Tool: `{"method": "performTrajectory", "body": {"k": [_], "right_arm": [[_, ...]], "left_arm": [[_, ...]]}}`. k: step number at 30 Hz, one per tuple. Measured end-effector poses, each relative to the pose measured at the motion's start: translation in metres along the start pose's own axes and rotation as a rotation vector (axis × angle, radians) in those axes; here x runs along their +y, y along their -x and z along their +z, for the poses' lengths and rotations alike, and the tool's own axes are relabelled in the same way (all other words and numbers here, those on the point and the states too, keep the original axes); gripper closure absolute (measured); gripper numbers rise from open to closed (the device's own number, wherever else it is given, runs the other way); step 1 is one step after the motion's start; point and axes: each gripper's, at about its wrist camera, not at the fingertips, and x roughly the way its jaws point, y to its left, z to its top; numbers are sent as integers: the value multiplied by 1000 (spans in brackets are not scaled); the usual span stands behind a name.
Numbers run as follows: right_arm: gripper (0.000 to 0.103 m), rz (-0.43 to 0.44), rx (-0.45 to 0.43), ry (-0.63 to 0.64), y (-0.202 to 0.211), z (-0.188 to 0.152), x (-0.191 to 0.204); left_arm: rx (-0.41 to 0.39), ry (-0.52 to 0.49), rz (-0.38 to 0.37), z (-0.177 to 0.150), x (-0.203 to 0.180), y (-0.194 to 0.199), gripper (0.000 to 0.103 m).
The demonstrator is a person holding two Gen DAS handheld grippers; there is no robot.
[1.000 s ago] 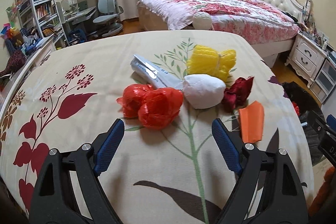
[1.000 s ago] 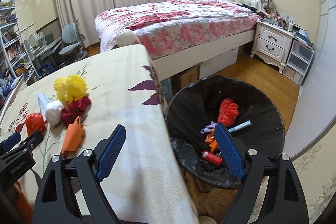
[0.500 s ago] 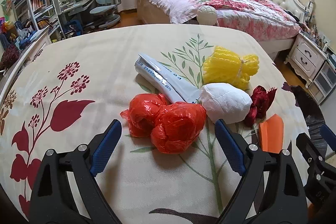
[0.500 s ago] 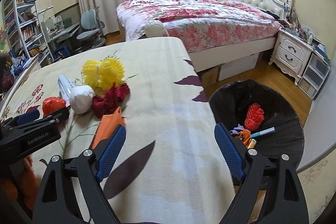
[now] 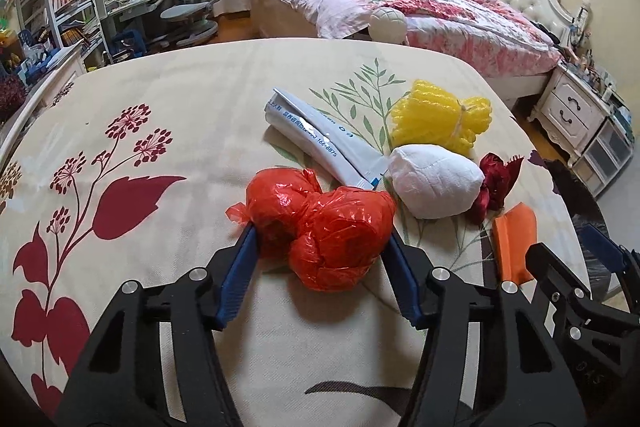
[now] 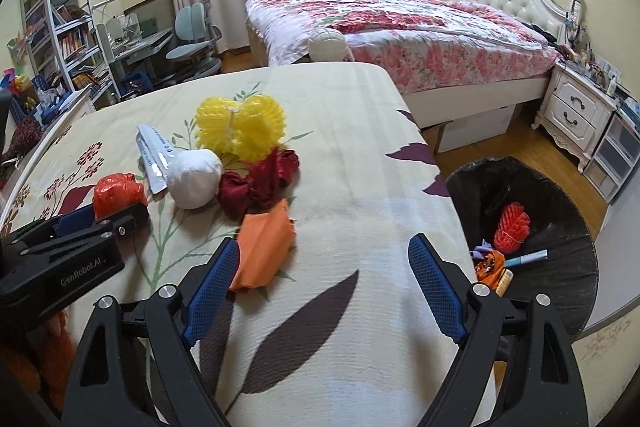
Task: Collect trash
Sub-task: 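Grasp the red plastic bag with the left tool while the right tool grasps the orange cloth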
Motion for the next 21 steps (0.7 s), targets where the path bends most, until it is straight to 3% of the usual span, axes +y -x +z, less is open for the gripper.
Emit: {"method": "performTrajectory", "body": {"k": [4, 9, 15, 21], "right_arm": [[25, 2, 13, 36, -4, 0, 14], [58, 24, 64, 53, -17, -2, 21], [79, 52, 73, 53, -14, -4, 23], [85, 52, 67, 51, -8, -7, 23]], "left_arm": [[-7, 6, 16, -5, 9, 6, 44], [-12, 17, 29, -11, 20, 11, 44], [-16, 20, 22, -13, 23, 14, 44], [-31, 21, 9, -16, 20, 19, 44]]}}
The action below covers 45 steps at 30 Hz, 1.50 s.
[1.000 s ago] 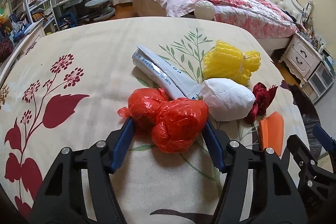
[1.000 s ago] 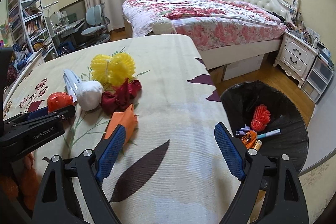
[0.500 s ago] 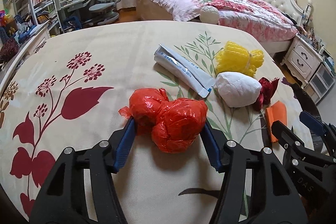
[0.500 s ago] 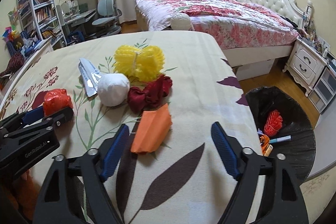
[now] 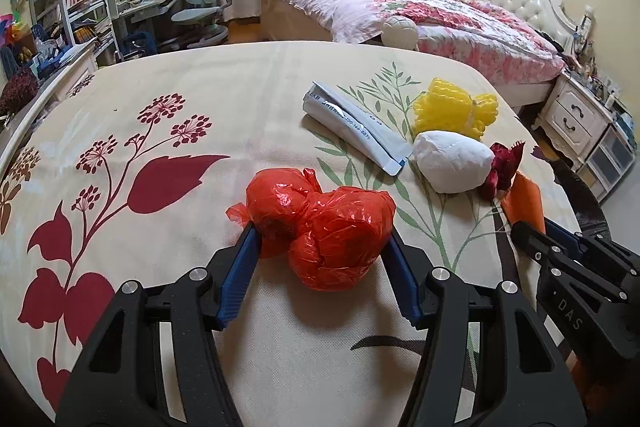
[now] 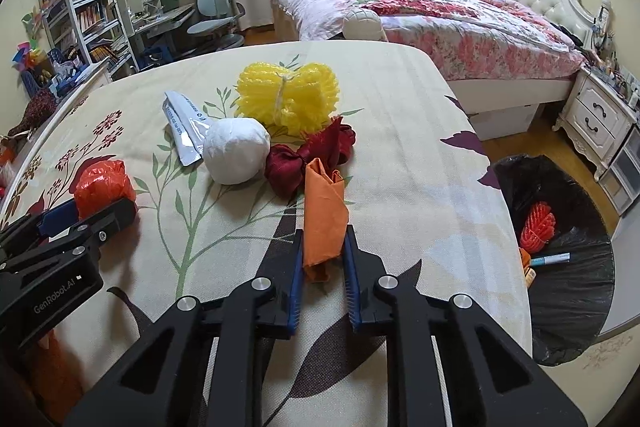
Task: Collect trash
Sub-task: 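Grasp the red plastic bag with the left tool while the right tool grasps the orange cloth, then carry the red bag and orange cloth over the black trash bin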
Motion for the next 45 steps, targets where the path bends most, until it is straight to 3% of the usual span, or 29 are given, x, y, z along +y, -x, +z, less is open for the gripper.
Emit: {"method": "performTrajectory", "body": {"k": [17, 29, 45], "right_arm": [[85, -37, -67, -71, 32, -4, -39], [85, -135, -122, -141, 54, -8, -90], [85, -263, -139, -291, 57, -14, -176]], "left_arm": [[-60, -28, -72, -3, -36, 22, 44], [-110, -119, -149, 2, -97, 34, 44], [-129, -252, -228, 11, -184, 14, 44]]}}
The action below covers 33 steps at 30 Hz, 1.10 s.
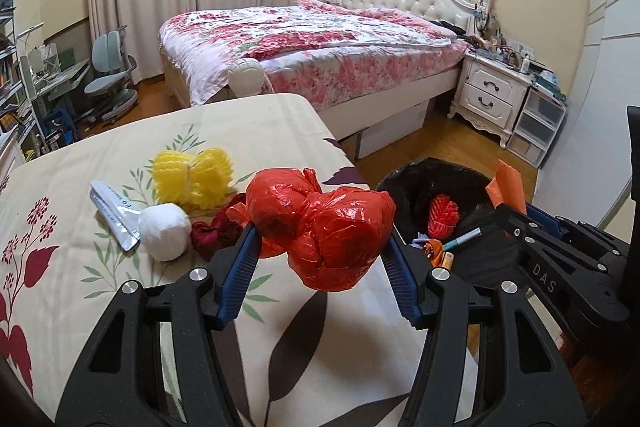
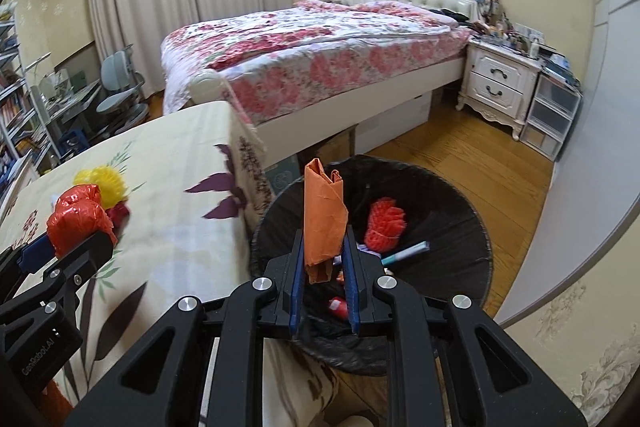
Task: Collect trash
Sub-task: 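Carry the red bag and orange cloth over the black trash bin, then open the left tool to drop the red bag while the right tool drops the orange cloth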
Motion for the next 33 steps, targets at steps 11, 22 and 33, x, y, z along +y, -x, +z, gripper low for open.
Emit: {"method": "performTrajectory", "body": {"k": [11, 22, 33], "right_arm": [[85, -69, 19, -50, -30, 5, -33], [85, -100, 31, -70, -44, 7, -48], [85, -107, 35, -93, -45, 8, -56]], "left_arm": [[26, -78, -29, 17, -46, -43, 44], [55, -108, -29, 22, -71, -72, 44], [67, -125, -25, 26, -80, -85, 44]]}}
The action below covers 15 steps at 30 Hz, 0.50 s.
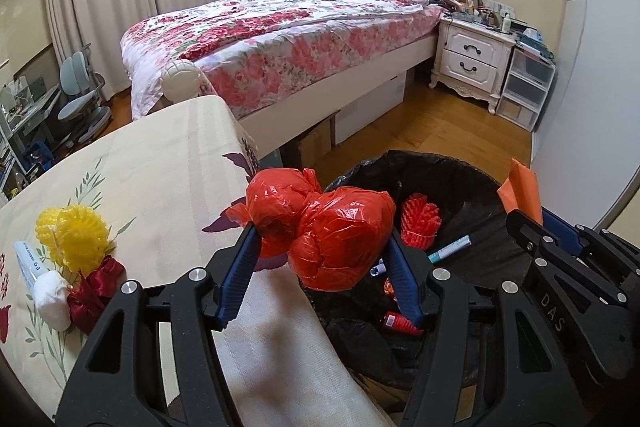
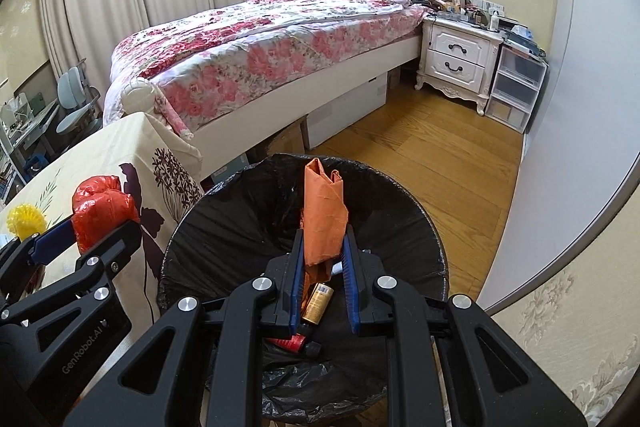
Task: Collect trash
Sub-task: 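Open the left tool to drop the red bag while the right tool drops the orange cloth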
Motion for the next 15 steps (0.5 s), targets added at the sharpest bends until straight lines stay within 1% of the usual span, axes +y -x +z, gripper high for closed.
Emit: {"method": "performTrajectory", "body": {"k": [5, 6, 7, 8, 10, 11, 12, 14, 15], "right_arm": [[85, -5, 6, -2, -1, -1, -2], [85, -7, 3, -4, 0, -1, -3], [84, -8, 1, -5, 0, 0, -3], [82, -10, 0, -4, 0, 0, -3], [72, -18, -7, -2, 2, 0, -3], [65, -25, -14, -1, 3, 0, -3], [61, -30, -21, -1, 5, 0, -3], [57, -37, -28, -2, 7, 1, -5], [53, -41, -32, -4, 8, 1, -5]], "left_arm": [[3, -8, -6, -2, -4, 0, 42], [4, -7, -7, -2, -4, 0, 41], [4, -7, -8, -3, -3, 0, 36], [1, -7, -8, -3, -4, 0, 33], [-9, -3, -6, -3, -3, 2, 25], [-14, -2, -4, -3, -3, 3, 23], [-18, -2, 0, -2, -3, 3, 21], [-21, -7, 7, -3, -3, 4, 19], [-22, -7, 10, -3, -4, 4, 17]]}}
